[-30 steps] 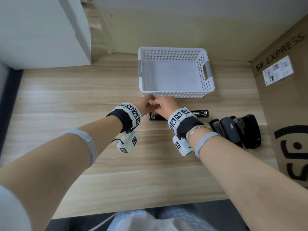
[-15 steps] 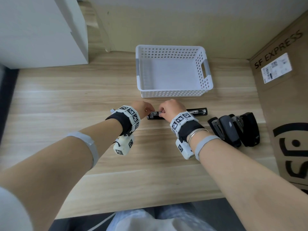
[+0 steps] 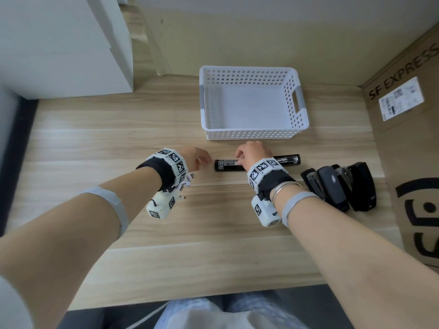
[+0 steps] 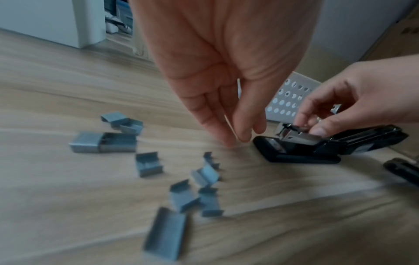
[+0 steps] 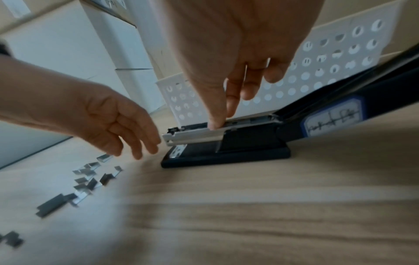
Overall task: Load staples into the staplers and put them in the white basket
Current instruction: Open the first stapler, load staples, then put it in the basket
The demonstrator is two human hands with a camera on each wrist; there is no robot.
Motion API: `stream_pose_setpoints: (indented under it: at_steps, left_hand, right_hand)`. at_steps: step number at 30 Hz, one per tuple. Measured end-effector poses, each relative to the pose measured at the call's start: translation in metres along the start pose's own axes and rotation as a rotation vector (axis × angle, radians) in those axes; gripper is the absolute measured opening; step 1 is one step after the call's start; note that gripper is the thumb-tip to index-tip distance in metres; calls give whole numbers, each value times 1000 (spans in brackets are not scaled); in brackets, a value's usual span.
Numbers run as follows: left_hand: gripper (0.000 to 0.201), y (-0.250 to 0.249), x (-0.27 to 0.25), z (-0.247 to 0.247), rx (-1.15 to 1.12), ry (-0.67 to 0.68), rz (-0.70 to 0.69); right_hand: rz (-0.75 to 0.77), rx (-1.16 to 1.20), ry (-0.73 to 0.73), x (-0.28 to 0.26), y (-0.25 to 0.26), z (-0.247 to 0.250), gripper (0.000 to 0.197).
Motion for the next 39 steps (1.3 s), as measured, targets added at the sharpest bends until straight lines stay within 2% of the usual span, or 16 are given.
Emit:
stream_pose_setpoints:
  at_steps: [3,5,10,14,18,22,26,32,39]
  left_hand:
    - [42,6,-6,0,219,90,23]
    - [37,12,-9,-5,284,117,38]
    - [27,23,-15,-18,256,44,38]
    - [21,27,-17,-22,142,-47,52]
    - [21,18,-13,-21,239,-46,34]
    - [21,5,-5,-15,67,-144,7]
    - [25,-13,6,-8,-69,-218,9]
    - [25,-26,21,-5,-165,-265,27]
    - [25,-29,28,-10,-242,-265,15]
  right_hand:
    - [-3,-10,-13,-3,-1,5,20]
    - [5,11,-26,-6,2,6,19]
    - [37,18,-34,-12,10,2,17]
    - [41,22,-24,-13,9,-3,16]
    - [53,40,-39,-13,8,-5,16]
    - [125,110,-7,-13,14,-5,15]
    - [211,171,74,-15,21,-1,24]
    - [135,262,39,-13,17,6,21]
    - [126,93,4,-13,11,8,11]
Point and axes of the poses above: each hand's wrist, its own x-axis towards the middle knuckle, its own z-axis out of the back of the hand, y = z × x, the point moved 2 cm from there along x, towards the middle knuckle, and after that the axes turned 15 degrees about -z, right-handed, at the moved point
